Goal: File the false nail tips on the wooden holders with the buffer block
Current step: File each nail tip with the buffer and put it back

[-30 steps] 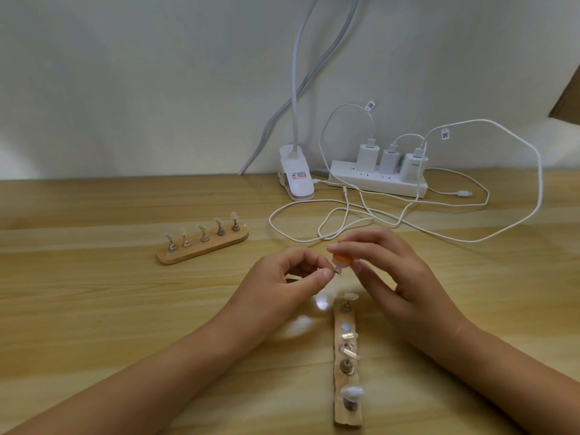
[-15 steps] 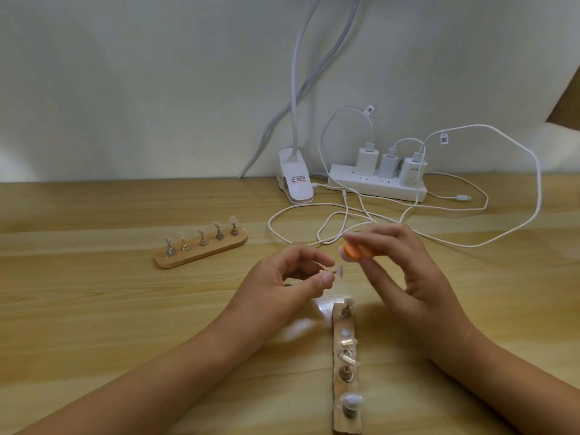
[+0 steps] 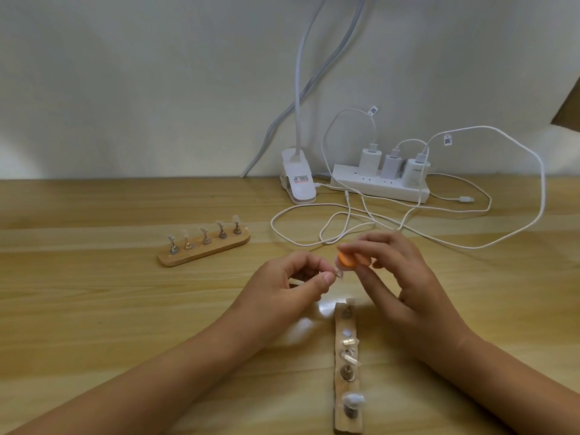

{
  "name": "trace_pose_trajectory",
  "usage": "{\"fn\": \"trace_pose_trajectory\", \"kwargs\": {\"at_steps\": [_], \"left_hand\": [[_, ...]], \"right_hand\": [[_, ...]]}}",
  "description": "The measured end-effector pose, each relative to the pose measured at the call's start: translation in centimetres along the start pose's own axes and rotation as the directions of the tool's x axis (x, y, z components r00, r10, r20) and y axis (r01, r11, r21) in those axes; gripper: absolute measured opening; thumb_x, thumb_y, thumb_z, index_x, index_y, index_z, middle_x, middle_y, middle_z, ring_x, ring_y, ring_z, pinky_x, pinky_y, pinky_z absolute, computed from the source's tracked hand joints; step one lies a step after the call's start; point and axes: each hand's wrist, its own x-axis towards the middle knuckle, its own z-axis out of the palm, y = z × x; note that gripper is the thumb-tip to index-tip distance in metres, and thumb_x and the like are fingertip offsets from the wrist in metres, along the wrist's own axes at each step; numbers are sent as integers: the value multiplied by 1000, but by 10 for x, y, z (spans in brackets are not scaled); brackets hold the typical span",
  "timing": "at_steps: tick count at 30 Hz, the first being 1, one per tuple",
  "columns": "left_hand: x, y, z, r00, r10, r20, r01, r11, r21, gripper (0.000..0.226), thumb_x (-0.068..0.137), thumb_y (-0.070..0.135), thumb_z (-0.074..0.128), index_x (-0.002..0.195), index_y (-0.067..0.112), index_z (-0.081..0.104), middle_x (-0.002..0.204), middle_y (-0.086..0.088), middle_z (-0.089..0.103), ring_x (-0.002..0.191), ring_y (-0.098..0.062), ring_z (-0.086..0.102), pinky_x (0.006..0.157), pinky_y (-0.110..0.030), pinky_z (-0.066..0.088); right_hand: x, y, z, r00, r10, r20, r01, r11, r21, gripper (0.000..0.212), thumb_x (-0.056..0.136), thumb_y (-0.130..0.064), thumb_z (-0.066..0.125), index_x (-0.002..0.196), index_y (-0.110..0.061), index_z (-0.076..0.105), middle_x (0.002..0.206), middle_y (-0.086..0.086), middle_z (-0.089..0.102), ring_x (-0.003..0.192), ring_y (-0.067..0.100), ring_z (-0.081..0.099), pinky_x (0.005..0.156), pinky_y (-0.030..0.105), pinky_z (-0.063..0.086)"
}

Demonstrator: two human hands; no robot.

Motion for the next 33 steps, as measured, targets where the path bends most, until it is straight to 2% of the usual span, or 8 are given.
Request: {"fn": "trace_pose_trajectory", "kwargs": {"at_steps": [4, 8, 14, 18, 23, 28, 31, 33], "left_hand": [[0, 3, 1, 1000, 2, 21, -2, 1000, -6, 10, 89, 28, 65, 94, 21, 70, 79, 11, 66, 78, -2, 61, 75, -23, 53], [0, 5, 1, 1000, -8, 29, 8, 1000, -16, 7, 91, 18, 66, 89, 24, 70, 76, 16, 62, 74, 1, 57, 70, -13, 46], [0, 3, 0, 1000, 11, 16, -11, 1000, 15, 3, 88, 22, 69, 90, 22, 72, 67, 22, 53, 65, -3, 48, 63, -14, 40], [0, 3, -1, 1000, 11, 25, -10, 999, -37, 6, 88, 20, 69, 87, 26, 72, 74, 20, 63, 72, 4, 56, 68, -9, 41], [0, 1, -1, 1000, -6, 15, 7, 998, -61, 6, 85, 28, 71, 90, 32, 72, 82, 7, 66, 79, -2, 60, 73, -18, 47], [-1, 4, -1, 999, -42, 32, 45, 995, -84, 5, 87, 24, 71, 88, 29, 71, 79, 7, 65, 77, -1, 61, 69, -19, 49], [-2, 4, -1, 999, -38, 29, 40, 996, -84, 7, 87, 22, 70, 91, 27, 72, 82, 1, 68, 78, -3, 63, 72, -23, 51], [-2, 4, -2, 999, -37, 27, 40, 996, -83, 9, 88, 20, 70, 92, 28, 72, 84, -2, 69, 79, -4, 64, 74, -27, 51]], "right_hand": [[-2, -4, 1, 997, -53, 49, 52, 998, 30, 25, 95, -22, 59, 119, -22, 63, 112, -4, 59, 105, 9, 56, 90, 17, 40], [4, 3, -5, 992, 123, -7, -122, 985, 121, 23, 90, -14, 68, 112, -17, 67, 107, -4, 64, 96, 14, 60, 80, 32, 48], [1, -6, 0, 1000, -10, 15, 8, 987, 163, 25, 89, -21, 67, 113, -15, 66, 105, -2, 63, 91, 17, 60, 76, 28, 49], [4, 1, -4, 990, 143, -14, -137, 969, 205, 21, 89, -17, 71, 110, -16, 66, 104, -4, 65, 91, 19, 62, 76, 40, 52], [1, -5, -1, 1000, 4, 7, -6, 978, 207, 26, 89, -23, 67, 114, -17, 65, 105, -2, 64, 90, 19, 61, 74, 29, 50], [5, 0, -5, 989, 147, -19, -139, 964, 227, 26, 87, -7, 74, 110, -15, 65, 103, -2, 63, 90, 19, 60, 73, 38, 49], [1, -9, -5, 999, 40, -7, -37, 965, 258, 25, 86, -19, 68, 111, -17, 65, 102, -3, 63, 88, 21, 60, 72, 31, 49], [2, -10, -1, 999, 43, 24, -47, 970, 237, 24, 84, -17, 69, 108, -19, 66, 100, -4, 63, 88, 18, 59, 72, 27, 48]]}}
